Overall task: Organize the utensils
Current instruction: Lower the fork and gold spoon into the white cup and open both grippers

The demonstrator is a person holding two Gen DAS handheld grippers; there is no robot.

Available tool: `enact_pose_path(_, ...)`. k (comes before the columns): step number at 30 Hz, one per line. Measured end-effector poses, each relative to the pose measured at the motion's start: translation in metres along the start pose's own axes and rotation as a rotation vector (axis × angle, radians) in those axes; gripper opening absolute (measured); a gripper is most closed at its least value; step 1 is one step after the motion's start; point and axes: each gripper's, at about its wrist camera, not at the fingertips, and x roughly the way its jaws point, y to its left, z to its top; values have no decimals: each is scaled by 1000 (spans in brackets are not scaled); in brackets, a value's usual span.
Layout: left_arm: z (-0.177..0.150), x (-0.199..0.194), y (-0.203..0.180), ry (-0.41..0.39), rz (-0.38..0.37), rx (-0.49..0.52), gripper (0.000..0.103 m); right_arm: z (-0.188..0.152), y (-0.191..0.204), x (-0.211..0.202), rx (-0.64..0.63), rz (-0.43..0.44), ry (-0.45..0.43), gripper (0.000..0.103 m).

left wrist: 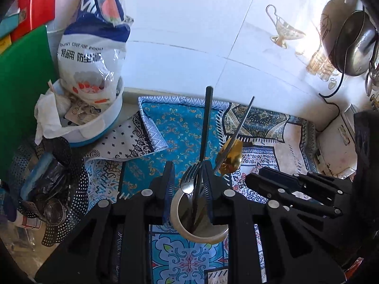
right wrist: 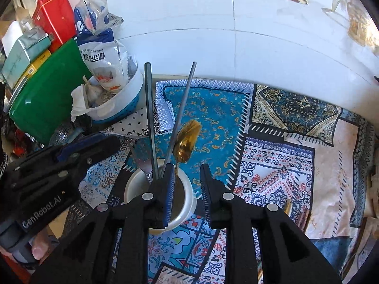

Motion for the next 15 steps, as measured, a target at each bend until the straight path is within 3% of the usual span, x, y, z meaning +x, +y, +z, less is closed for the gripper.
enact_pose_path(6, 0, -15, -20, -36, 22, 22, 22, -7, -14, -29, -13, -23, -51, 20)
enact_pose_path(15, -6, -30, -74, -75, 8, 86, 32, -25, -51, -72, 15, -66, -110, 20)
